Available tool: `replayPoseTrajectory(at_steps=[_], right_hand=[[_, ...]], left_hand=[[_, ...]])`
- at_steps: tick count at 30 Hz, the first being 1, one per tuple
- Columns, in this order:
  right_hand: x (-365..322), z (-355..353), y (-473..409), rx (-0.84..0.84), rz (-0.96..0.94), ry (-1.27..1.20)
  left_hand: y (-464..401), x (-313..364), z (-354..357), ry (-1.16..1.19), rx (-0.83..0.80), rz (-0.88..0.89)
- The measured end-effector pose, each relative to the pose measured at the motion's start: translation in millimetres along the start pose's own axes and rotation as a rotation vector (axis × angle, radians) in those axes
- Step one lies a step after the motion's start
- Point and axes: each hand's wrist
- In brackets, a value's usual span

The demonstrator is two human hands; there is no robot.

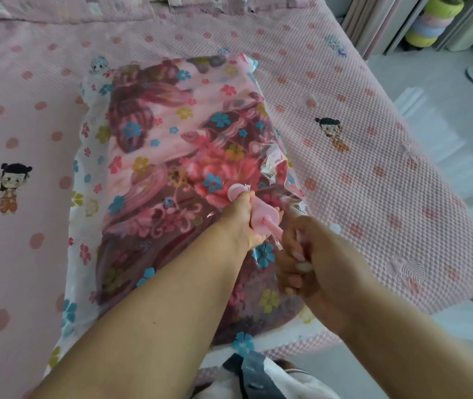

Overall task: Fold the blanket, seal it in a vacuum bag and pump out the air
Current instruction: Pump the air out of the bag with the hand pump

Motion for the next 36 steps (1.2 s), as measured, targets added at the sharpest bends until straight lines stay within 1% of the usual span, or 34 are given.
replayPoseTrajectory(at_steps=[3, 5, 8, 11, 13, 16, 18, 20, 22, 25, 26, 30, 33, 36], right_hand=[[3.9, 7.9, -21.7, 0.118, 0.022, 0.048], [2.9, 12.7, -32.6, 0.147, 0.053, 0.064], [10.9, 5.5, -18.1, 0.089, 0.061, 0.051], [23.9, -8.9, 17.4, -0.044, 0.079, 0.049], [25.7, -11.7, 21.3, -0.056, 0.075, 0.078], [21.4, -1.8, -8.2, 0.143, 0.074, 0.151], [16.5, 7.3, -25.9, 0.201, 0.072, 0.162], [17.2, 6.6, -23.0, 0.175, 0.079, 0.119], [20.5, -2.8, 1.5, 0.108, 0.093, 0.065], [30.6, -19.7, 32.7, -0.007, 0.093, 0.103], [31.9, -19.6, 31.5, 0.001, 0.088, 0.112], [24.3, -5.0, -18.2, 0.175, 0.058, 0.204], [20.6, -8.0, -23.8, 0.151, 0.033, 0.205], [23.7, -15.7, 13.5, 0.099, 0.101, 0.13]], left_hand=[[-6.3, -6.8, -3.0, -0.056, 0.008, 0.015], [-7.0, -9.9, -5.0, -0.116, 0.025, -0.002], [-4.0, -11.9, -8.4, -0.083, 0.002, 0.002], [0.1, -12.1, -12.1, -0.081, -0.029, 0.029], [0.9, -13.9, -14.0, -0.095, -0.053, 0.027], [3.3, -16.1, -10.1, -0.119, -0.083, 0.021], [5.7, -16.9, -9.6, -0.151, -0.07, 0.003], [6.0, -15.9, -9.6, -0.132, -0.051, 0.002], [6.7, -16.4, -9.1, -0.093, -0.028, -0.001], [5.6, -17.6, -8.3, -0.051, 0.001, 0.001], [5.3, -18.5, -7.9, -0.047, 0.006, 0.006], [0.4, -21.6, -6.4, -0.11, 0.025, 0.0], [-0.6, -21.5, -5.5, -0.103, 0.011, -0.013], [0.1, -18.7, -5.0, -0.053, 0.001, -0.013]])
Point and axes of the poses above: each hand's wrist, its own y-axis away from the middle knuckle, its own z-axis out of the palm, x = y × z, and after that the axes turned 5 degrees about x, right-handed
